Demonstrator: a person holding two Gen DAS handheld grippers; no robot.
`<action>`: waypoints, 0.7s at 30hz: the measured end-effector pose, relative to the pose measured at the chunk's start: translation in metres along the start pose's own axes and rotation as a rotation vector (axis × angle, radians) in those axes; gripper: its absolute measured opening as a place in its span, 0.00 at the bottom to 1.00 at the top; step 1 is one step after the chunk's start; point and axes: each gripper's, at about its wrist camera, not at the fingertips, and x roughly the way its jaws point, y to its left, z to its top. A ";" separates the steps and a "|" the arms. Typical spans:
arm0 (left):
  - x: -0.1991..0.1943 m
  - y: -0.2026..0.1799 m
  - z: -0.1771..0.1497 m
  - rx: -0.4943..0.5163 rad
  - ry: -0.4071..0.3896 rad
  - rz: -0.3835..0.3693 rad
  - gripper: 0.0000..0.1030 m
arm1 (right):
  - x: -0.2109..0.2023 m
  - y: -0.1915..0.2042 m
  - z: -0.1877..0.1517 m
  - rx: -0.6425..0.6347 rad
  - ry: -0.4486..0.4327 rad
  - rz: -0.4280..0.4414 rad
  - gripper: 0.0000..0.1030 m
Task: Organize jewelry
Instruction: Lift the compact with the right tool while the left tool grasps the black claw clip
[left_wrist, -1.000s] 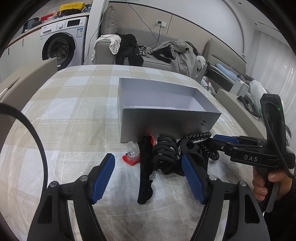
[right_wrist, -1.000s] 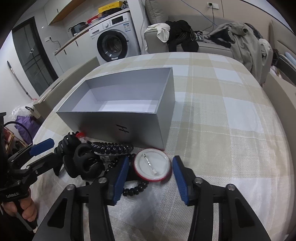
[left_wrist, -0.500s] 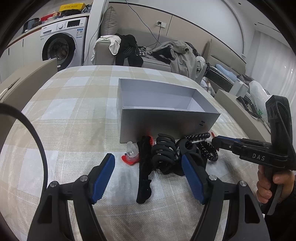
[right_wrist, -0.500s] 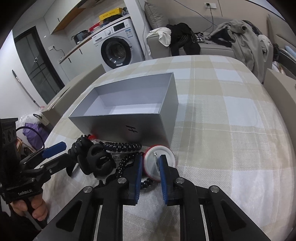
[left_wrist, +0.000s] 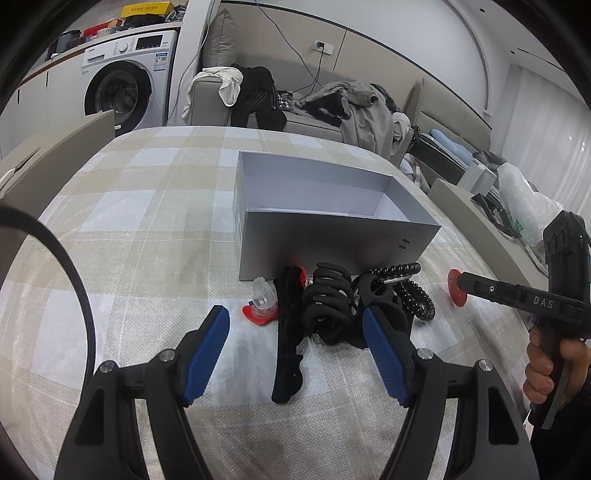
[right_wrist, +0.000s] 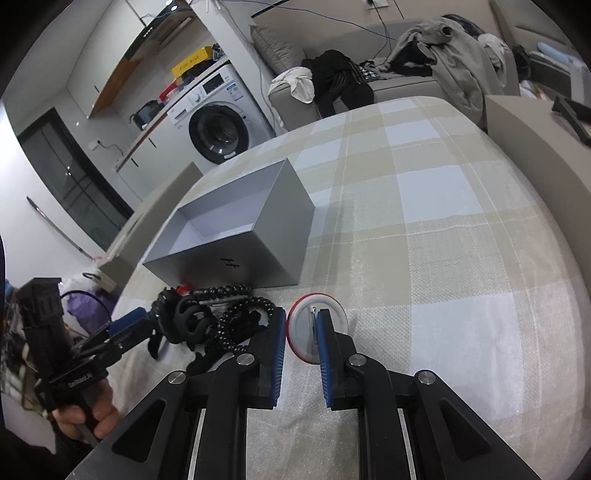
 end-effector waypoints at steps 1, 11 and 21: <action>0.000 0.000 0.000 0.001 0.001 -0.001 0.68 | 0.000 0.001 0.000 0.000 -0.004 0.005 0.15; 0.006 -0.007 0.001 0.020 0.028 -0.028 0.68 | -0.008 0.010 -0.002 -0.002 -0.055 0.084 0.15; 0.004 -0.008 0.002 0.027 0.018 -0.051 0.24 | -0.006 0.015 -0.003 -0.012 -0.048 0.108 0.15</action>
